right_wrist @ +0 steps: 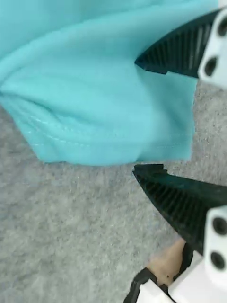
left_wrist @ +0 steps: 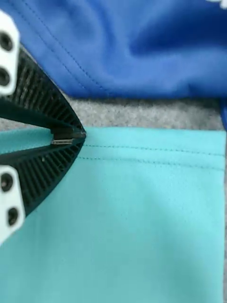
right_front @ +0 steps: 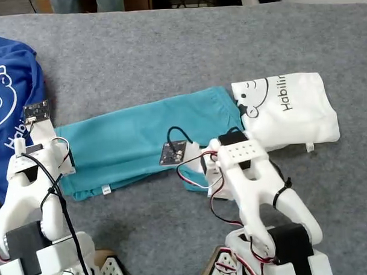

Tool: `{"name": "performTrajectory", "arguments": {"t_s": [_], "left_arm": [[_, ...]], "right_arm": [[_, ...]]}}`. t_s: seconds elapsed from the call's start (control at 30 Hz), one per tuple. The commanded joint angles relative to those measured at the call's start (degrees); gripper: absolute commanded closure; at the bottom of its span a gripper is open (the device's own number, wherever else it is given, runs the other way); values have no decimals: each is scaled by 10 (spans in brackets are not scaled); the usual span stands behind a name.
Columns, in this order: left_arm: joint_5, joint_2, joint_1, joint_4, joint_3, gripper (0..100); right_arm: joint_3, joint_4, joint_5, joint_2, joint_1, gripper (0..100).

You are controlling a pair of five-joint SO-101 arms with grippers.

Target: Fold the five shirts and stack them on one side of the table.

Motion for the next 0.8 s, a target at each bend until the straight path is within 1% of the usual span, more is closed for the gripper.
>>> {"name": "performTrajectory", "arguments": {"t_s": [0.0, 0.17, 0.3, 0.43, 0.57, 0.63, 0.7, 0.77], "left_arm": [[7, -1, -7, 4, -19, 970], [7, -1, -7, 4, -19, 970], [7, -1, -7, 4, -19, 970], [7, -1, -7, 3, -15, 970], [7, -4, -7, 3, -12, 970], [7, -4, -7, 3, -12, 970], [7, -5, -7, 3, -10, 970], [7, -5, -7, 3, -10, 970]], "right_arm": [[-16, 1, 6, -27, 4, 681], [-29, 57, 33, -116, 11, 681], [-3, 88, 32, -193, -34, 681], [72, 45, 16, -211, -78, 700], [134, -37, -2, -211, -88, 807], [156, -73, -2, -211, -86, 841], [167, -95, -2, -211, -85, 829], [167, -98, -4, -212, -84, 781]]}}
